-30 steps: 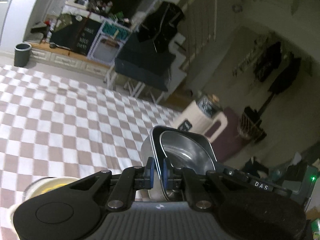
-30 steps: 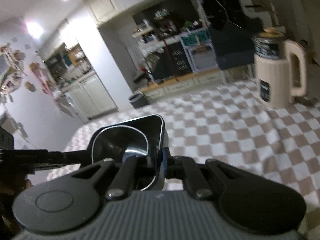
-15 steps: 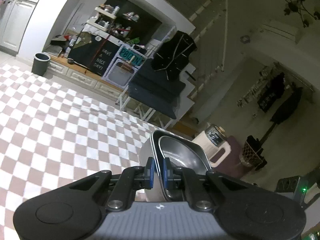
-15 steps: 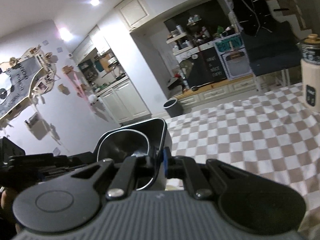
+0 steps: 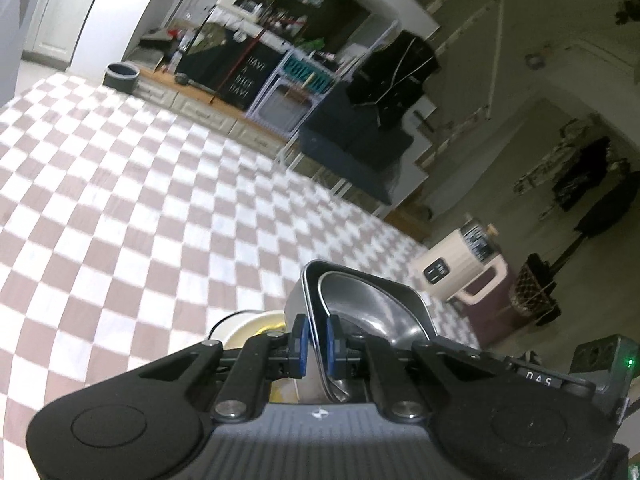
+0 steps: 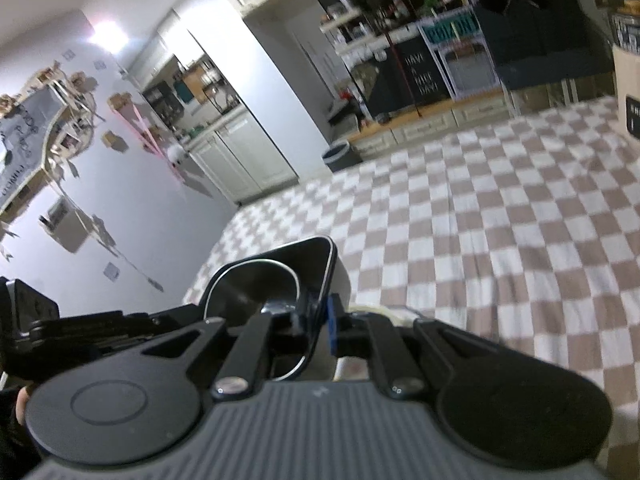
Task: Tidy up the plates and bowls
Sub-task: 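Carry the square steel container with both grippers toward the white plate stack, then lower the square steel container onto the yellow bowl with both grippers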
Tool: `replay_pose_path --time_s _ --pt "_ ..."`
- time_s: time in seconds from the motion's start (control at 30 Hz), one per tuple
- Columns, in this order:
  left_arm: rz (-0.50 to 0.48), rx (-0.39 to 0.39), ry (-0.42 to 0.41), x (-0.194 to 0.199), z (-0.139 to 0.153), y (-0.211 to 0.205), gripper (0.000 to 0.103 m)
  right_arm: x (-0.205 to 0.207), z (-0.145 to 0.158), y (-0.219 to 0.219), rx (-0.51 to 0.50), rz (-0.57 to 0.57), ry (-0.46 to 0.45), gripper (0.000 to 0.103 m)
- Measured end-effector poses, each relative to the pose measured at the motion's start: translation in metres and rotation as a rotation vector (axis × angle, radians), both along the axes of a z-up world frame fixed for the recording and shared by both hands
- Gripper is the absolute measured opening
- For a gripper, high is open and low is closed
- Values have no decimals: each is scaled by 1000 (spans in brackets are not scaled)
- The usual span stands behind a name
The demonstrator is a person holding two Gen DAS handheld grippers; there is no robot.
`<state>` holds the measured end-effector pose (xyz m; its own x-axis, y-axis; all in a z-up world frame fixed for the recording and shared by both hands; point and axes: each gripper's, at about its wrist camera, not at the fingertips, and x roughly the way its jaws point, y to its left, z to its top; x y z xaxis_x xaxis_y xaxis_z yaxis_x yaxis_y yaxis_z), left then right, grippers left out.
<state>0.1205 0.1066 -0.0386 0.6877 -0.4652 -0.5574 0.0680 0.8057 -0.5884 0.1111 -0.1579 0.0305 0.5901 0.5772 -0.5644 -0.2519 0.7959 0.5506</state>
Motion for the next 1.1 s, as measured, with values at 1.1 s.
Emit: replay_pose_path --time_s 1.1 --pt "-55 117 161 10 -41 -18 11 8 -33 17 -173 65 206 11"
